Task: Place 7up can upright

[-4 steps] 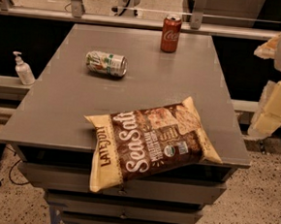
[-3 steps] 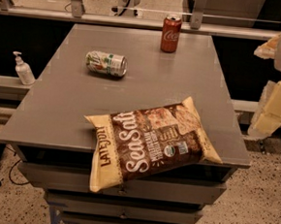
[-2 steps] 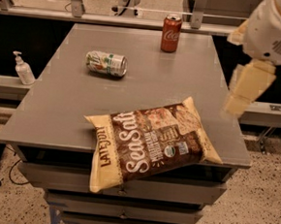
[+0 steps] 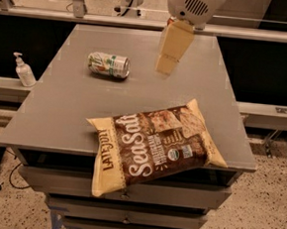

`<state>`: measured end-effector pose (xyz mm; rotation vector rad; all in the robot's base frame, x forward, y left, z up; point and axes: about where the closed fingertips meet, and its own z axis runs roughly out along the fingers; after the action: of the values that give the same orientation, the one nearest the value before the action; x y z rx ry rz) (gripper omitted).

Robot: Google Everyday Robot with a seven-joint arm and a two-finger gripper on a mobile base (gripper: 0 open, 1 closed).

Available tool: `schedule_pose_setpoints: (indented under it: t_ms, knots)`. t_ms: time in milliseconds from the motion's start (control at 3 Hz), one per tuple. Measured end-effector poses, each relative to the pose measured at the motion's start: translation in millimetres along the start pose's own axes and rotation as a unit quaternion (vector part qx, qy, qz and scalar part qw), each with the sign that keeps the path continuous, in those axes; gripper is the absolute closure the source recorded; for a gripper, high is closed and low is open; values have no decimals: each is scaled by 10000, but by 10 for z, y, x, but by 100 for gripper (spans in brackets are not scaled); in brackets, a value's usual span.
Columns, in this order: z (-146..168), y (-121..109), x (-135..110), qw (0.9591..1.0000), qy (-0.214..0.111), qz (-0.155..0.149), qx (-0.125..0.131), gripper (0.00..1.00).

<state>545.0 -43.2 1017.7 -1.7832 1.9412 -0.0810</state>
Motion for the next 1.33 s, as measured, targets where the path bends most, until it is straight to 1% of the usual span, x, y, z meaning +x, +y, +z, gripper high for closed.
schedule_pose_setpoints:
  t_ms: [333, 667, 1000, 1333]
  knots:
    - [-5, 0, -2, 10000, -6, 0, 5, 0]
    - [240, -116, -303, 9997, -215, -15, -122, 0]
    - [680, -313, -800, 9984, -395, 0, -393, 0]
    - [1120, -434, -1212, 9970, -411, 30, -653, 0]
